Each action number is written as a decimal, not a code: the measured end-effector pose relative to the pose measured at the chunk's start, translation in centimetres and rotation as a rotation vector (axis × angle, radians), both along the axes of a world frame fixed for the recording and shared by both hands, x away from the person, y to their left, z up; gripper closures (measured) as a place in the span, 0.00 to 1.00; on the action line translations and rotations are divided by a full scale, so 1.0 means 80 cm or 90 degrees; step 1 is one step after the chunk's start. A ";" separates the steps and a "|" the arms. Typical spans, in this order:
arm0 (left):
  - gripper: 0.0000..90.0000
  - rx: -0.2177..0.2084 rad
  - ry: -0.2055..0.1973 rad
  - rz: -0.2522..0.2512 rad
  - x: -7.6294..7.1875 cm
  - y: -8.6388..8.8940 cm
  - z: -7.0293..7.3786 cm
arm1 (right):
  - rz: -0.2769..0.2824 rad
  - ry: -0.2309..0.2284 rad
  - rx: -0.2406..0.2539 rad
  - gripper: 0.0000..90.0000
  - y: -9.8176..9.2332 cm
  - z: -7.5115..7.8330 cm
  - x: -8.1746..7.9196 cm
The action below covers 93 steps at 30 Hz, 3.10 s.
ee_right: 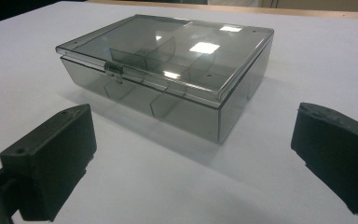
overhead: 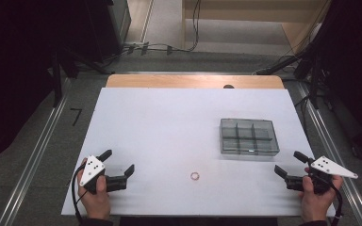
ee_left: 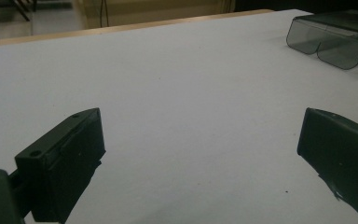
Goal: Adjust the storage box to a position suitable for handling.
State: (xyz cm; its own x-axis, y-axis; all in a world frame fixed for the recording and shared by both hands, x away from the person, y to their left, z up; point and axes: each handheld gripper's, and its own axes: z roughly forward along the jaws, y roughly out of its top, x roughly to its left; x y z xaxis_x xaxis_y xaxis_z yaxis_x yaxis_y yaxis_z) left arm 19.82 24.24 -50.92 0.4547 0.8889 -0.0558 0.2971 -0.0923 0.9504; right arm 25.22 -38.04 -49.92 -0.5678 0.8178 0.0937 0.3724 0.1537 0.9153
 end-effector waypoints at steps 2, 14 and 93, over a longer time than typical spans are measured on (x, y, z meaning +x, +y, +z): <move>0.00 0.000 0.003 0.000 0.000 0.001 0.000 | 0.000 -0.001 -0.003 0.00 0.001 0.001 -0.001; 0.00 -0.005 0.003 -0.002 0.000 0.001 -0.001 | -0.012 0.015 -0.002 0.00 0.007 0.017 0.008; 0.00 -0.019 0.003 -0.020 0.002 0.002 -0.002 | 0.003 0.139 -0.053 0.93 -0.005 -0.002 0.175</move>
